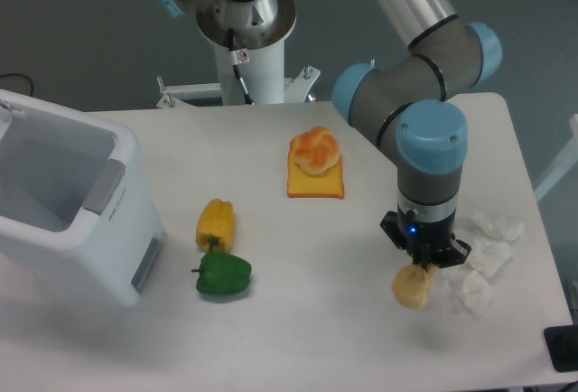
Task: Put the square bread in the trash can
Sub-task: 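Lift the held tan square bread with the gripper, then carry the bread across the table toward the white trash bin, then lower the bread into the trash bin opening, then open the gripper to release the bread into the bin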
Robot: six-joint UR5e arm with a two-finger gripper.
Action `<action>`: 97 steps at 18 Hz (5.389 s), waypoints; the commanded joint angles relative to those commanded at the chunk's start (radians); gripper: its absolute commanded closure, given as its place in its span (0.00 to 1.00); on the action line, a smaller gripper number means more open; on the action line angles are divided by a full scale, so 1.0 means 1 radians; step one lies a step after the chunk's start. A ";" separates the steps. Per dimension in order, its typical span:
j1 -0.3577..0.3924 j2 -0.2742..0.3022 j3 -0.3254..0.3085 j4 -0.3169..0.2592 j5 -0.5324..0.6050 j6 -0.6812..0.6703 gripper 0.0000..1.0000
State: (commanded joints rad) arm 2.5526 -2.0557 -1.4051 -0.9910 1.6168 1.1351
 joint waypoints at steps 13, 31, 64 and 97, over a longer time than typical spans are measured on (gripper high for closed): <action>-0.213 0.199 -0.041 -0.005 -0.057 -0.288 0.80; -0.538 0.474 -0.172 -0.006 -0.130 -0.535 0.78; -0.540 0.371 -0.172 -0.003 -0.244 -0.532 0.00; -0.517 0.411 -0.172 -0.008 -0.235 -0.538 0.00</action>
State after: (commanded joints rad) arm 2.0355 -1.6444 -1.5769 -0.9986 1.3820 0.5967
